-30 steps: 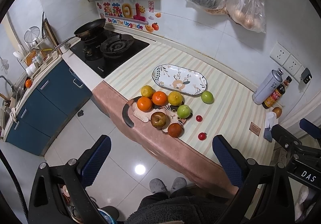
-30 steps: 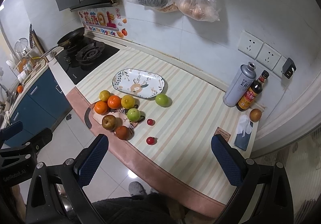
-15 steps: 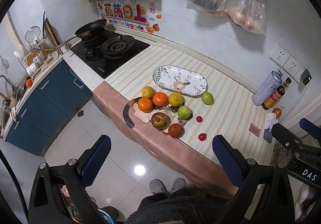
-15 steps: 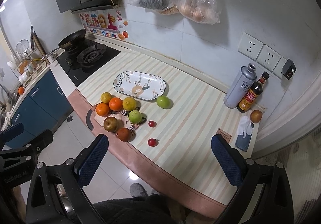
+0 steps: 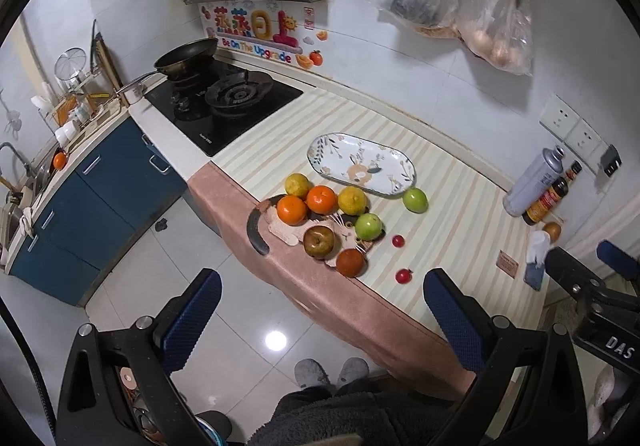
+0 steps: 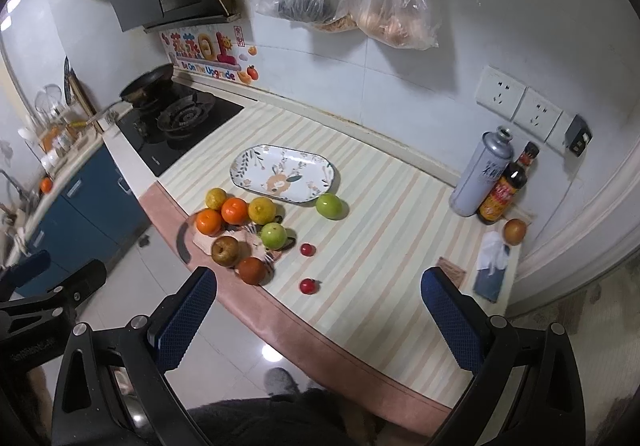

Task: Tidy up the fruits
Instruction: 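Grasp a green apple with the right gripper while the left gripper grasps an orange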

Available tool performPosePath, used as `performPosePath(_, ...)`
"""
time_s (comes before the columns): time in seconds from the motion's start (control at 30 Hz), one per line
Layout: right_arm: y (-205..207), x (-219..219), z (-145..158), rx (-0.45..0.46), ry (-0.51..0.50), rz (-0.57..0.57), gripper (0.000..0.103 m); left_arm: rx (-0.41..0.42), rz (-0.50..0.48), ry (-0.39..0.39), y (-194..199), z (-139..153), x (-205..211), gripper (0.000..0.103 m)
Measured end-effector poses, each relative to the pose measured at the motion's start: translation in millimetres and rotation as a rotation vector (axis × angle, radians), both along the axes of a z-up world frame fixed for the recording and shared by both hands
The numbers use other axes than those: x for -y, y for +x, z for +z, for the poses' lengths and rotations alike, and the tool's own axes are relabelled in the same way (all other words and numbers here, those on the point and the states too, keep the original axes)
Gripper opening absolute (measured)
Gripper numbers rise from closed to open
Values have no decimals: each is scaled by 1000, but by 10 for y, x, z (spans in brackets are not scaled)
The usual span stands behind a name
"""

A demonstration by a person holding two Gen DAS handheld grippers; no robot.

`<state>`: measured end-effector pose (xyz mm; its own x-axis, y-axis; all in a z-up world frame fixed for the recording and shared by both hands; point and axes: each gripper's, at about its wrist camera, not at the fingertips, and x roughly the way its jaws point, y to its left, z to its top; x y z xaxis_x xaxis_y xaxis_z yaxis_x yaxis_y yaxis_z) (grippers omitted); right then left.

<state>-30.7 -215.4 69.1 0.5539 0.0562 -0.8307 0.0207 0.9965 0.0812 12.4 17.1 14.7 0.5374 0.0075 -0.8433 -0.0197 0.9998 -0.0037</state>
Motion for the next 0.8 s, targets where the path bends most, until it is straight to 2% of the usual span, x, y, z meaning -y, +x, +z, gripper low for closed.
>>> performPosePath(0.1,109,47,-133,-18,70,8,103,41,49,30,65,-56,-90,103)
performPosePath(0.23,387,-24,-541,-66,140,49,103,90,149,187,285,-257,-235,103)
performPosePath(0.33,665,-190,-988,-134,189,93,103,69,194,305,518,-544,-361,103)
performPosePath(0.43,970,-371,-1488,-204,207,102,103,-1,199,356,744,-869,-536,103)
performPosePath(0.57,1445,-514,-2131,-310,251,52,100,-125,170,314,1144,-1322,-765,103)
performPosePath(0.67,1710,-557,-2482,-348,247,-3,96,-232,112,220,1608,-1708,-861,103)
performPosePath(0.73,1883,-565,-2690,-379,241,-43,92,-296,83,163,1891,-1922,-914,99)
performPosePath(0.8,2026,-557,-2873,-416,253,-80,87,-366,39,99,2171,-2179,-923,89)
